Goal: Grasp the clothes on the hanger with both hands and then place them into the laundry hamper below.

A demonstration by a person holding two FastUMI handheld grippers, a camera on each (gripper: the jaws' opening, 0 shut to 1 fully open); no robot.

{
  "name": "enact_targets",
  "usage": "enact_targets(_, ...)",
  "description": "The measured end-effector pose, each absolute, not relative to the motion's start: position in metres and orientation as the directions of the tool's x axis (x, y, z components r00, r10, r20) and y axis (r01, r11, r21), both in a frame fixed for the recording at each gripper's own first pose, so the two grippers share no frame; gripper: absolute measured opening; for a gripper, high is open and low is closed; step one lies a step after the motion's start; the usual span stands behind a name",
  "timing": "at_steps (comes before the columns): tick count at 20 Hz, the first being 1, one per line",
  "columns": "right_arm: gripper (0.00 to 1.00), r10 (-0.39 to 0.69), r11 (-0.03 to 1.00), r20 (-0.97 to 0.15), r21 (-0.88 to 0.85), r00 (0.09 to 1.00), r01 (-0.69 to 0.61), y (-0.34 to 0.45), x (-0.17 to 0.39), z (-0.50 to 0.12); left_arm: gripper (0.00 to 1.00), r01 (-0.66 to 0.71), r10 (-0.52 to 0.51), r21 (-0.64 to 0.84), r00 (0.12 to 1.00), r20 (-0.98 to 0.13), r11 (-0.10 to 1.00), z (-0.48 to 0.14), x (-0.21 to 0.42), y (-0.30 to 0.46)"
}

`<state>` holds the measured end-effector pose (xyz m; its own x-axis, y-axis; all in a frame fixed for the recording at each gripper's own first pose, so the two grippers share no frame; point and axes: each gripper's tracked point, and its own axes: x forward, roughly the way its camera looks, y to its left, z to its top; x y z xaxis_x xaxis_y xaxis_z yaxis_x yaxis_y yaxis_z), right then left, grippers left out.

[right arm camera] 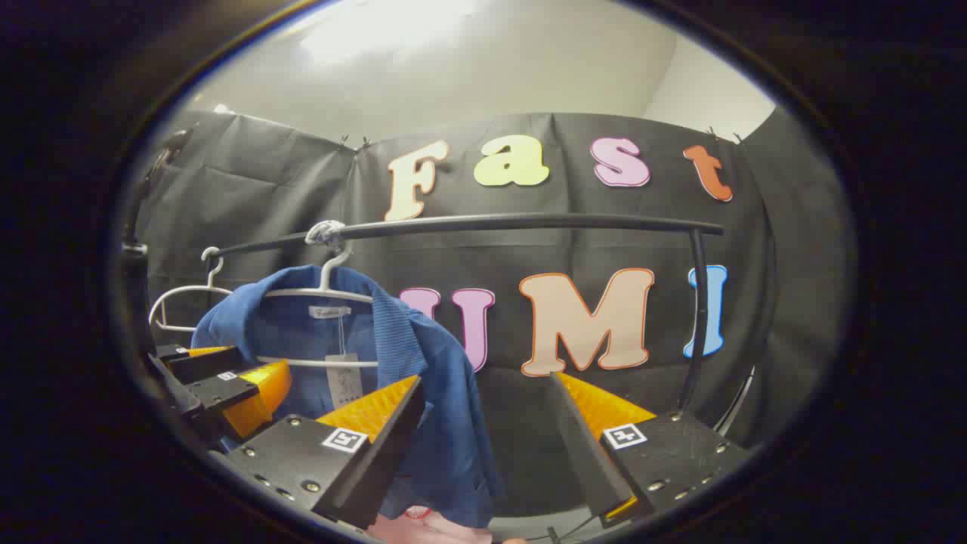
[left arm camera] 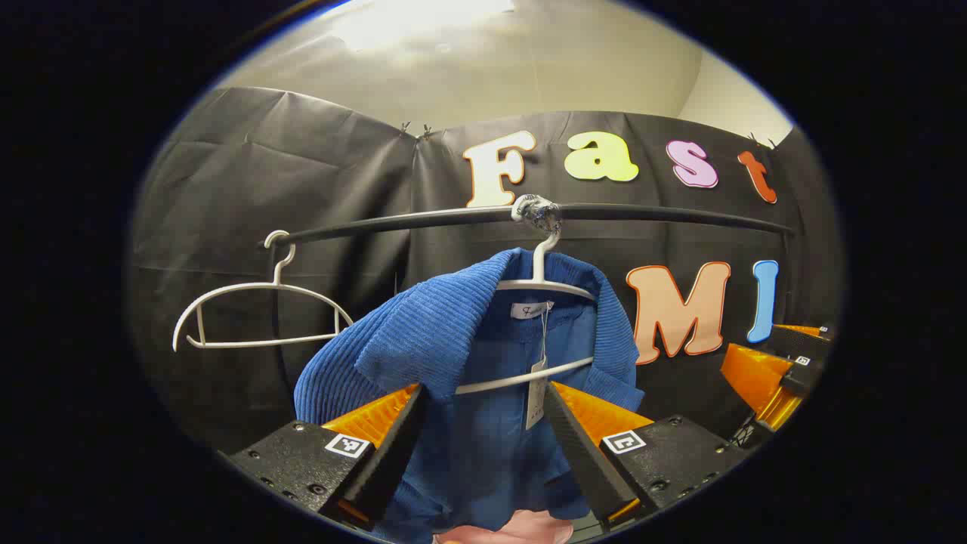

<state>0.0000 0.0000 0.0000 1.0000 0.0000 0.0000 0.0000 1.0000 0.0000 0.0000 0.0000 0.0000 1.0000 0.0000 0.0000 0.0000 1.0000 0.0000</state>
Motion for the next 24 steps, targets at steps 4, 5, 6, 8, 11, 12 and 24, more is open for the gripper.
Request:
enact_targets(4, 0.98, 0.025, 1.0, -0.017, -0.002, 1.0, -0.025, -0.004, 0.007, -0.003, 0.98, -0.031, 0.031, -0.022, 1.0, 0.006, 0.999, -0.001, 0.002, 0.0)
enact_targets(5, 0.96, 0.039, 0.999, -0.025, -0.004, 0.999, -0.04, -0.003, 0.007, -0.006, 0.98, -0.037, 0.037, -0.026, 0.999, 0.006, 0.999, 0.0, 0.002, -0.001)
enact_targets(6, 0.96, 0.053, 0.999, -0.024, -0.003, 0.998, -0.053, -0.001, 0.011, -0.006, 0.98, -0.042, 0.043, -0.024, 0.999, 0.006, 0.999, 0.001, 0.003, -0.002)
enact_targets(8, 0.97, 0.078, 0.997, -0.02, 0.001, 0.997, -0.078, 0.004, 0.016, -0.005, 0.98, -0.058, 0.057, -0.01, 0.998, -0.002, 0.998, -0.001, 0.003, 0.0)
enact_targets(11, 0.96, 0.12, 0.993, -0.014, 0.004, 0.993, -0.12, 0.015, 0.025, -0.004, 0.96, -0.083, 0.084, 0.02, 0.996, -0.004, 0.996, -0.002, 0.004, 0.002)
enact_targets(12, 0.98, 0.134, 0.991, -0.013, 0.003, 0.991, -0.134, 0.019, 0.028, -0.004, 0.96, -0.091, 0.091, 0.026, 0.996, -0.002, 0.995, -0.003, 0.005, 0.003)
enact_targets(24, 0.98, 0.281, 0.96, -0.043, 0.022, 0.959, -0.28, 0.07, 0.05, -0.029, 0.98, -0.148, 0.147, 0.039, 0.989, 0.013, 0.988, -0.003, -0.013, 0.008)
